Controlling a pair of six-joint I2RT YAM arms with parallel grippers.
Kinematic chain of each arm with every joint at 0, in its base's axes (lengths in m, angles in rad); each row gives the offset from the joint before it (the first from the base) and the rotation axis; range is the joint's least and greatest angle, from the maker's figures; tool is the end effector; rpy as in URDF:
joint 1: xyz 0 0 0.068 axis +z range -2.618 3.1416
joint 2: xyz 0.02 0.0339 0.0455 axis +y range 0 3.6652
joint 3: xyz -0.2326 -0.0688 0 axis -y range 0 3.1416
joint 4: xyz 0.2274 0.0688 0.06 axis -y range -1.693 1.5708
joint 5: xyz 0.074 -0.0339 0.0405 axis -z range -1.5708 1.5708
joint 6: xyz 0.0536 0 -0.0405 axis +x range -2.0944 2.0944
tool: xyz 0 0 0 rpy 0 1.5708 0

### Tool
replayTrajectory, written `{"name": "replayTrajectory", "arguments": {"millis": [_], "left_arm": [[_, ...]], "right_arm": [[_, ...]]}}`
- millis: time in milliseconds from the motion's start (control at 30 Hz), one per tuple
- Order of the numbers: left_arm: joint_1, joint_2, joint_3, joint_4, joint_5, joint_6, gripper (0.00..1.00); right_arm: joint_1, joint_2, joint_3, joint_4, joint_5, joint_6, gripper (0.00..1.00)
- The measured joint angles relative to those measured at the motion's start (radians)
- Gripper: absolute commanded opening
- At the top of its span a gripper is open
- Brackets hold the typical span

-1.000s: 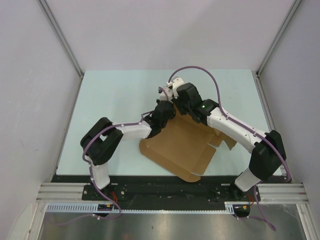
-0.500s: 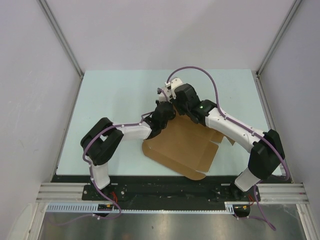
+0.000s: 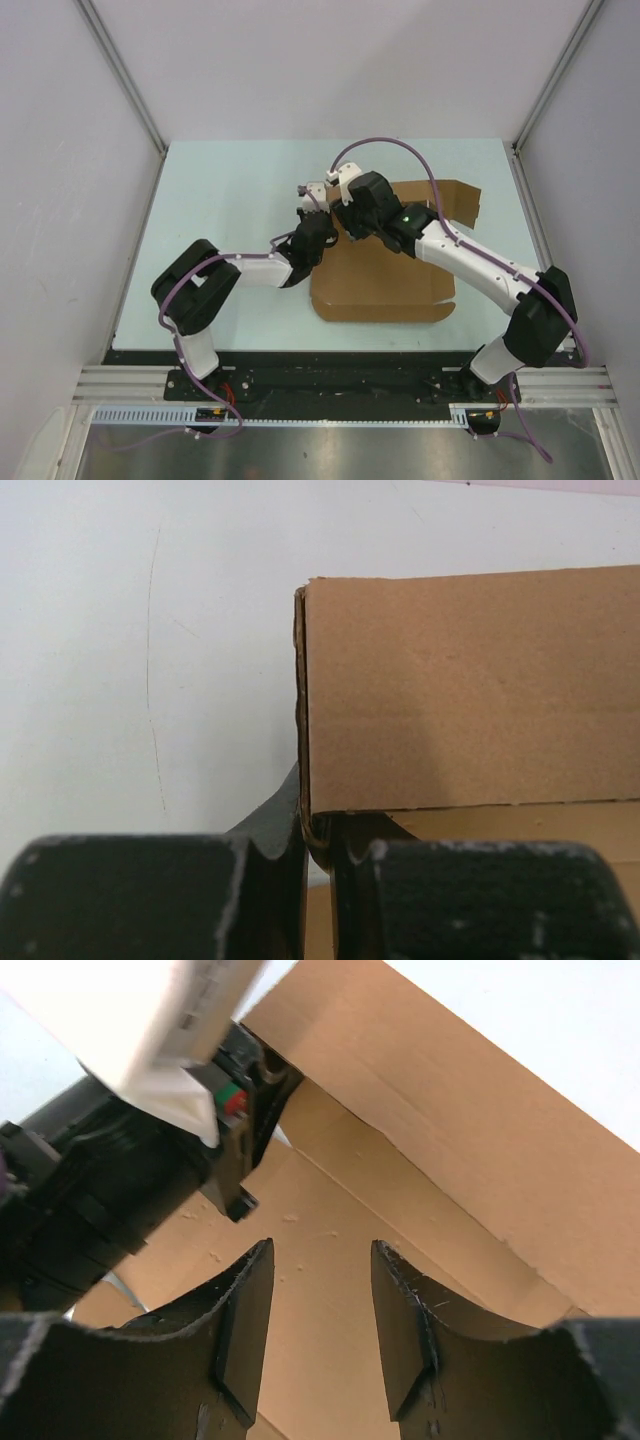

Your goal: Fold the paper box

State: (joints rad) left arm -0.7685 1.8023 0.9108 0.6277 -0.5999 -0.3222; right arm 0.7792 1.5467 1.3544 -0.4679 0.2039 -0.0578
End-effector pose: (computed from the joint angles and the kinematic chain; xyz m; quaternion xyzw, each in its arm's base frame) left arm 0.2921 -0.2403 0.1698 -0.0073 0.7795 -0.1007 0.6183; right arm 0.2559 0.2375 0.2839 -0.3222 0.8345 0.0689 0.4416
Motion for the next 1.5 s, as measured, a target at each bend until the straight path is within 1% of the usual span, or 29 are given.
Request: {"name": "replayTrajectory", "arguments": {"millis": [200, 333, 400, 533, 633, 767, 867, 933, 1100, 1300, 1500], "left_arm": [[0.001, -0.006, -0.025, 0.037, 0.001, 0.009, 0.0], [0.0, -0.012, -0.034, 0.042, 0.001, 0.018, 0.0], [0.0, -0.014, -0.034, 0.041, 0.002, 0.027, 0.0], [0.0, -0.019, -0.035, 0.033, 0.005, 0.049, 0.0], [-0.001, -0.024, -0.035, 0.026, 0.006, 0.075, 0.0], [-0.002, -0.035, -0.035, 0.008, 0.015, 0.116, 0.0], [-0.002, -0.049, -0.034, -0.019, 0.027, 0.151, 0.0], [-0.002, -0.059, -0.024, -0.063, 0.028, 0.175, 0.0], [-0.001, -0.064, 0.063, -0.242, 0.04, 0.213, 0.0], [-0.001, -0.092, 0.063, -0.303, 0.041, 0.225, 0.0], [-0.001, -0.093, 0.064, -0.319, 0.021, 0.218, 0.0]], "right_arm": [[-0.022, -0.035, 0.0, -0.024, -0.003, 0.006, 0.52], [-0.05, -0.091, 0.0, -0.027, 0.002, 0.014, 0.53], [-0.068, -0.124, 0.0, -0.02, 0.013, 0.021, 0.56], [-0.126, -0.163, 0.011, 0.024, 0.026, 0.05, 0.57], [-0.182, -0.129, 0.057, 0.058, 0.047, 0.069, 0.58], [-0.217, -0.024, 0.101, 0.102, 0.106, 0.076, 0.59], [-0.245, 0.029, 0.1, 0.085, 0.112, 0.106, 0.62], [-0.27, 0.031, 0.099, 0.072, 0.117, 0.121, 0.63], [-0.333, -0.049, 0.077, 0.092, 0.12, 0.166, 0.64], [-0.357, -0.196, -0.053, 0.108, 0.143, 0.206, 0.66], [-0.353, -0.357, -0.171, 0.037, 0.189, 0.207, 0.66]]}}
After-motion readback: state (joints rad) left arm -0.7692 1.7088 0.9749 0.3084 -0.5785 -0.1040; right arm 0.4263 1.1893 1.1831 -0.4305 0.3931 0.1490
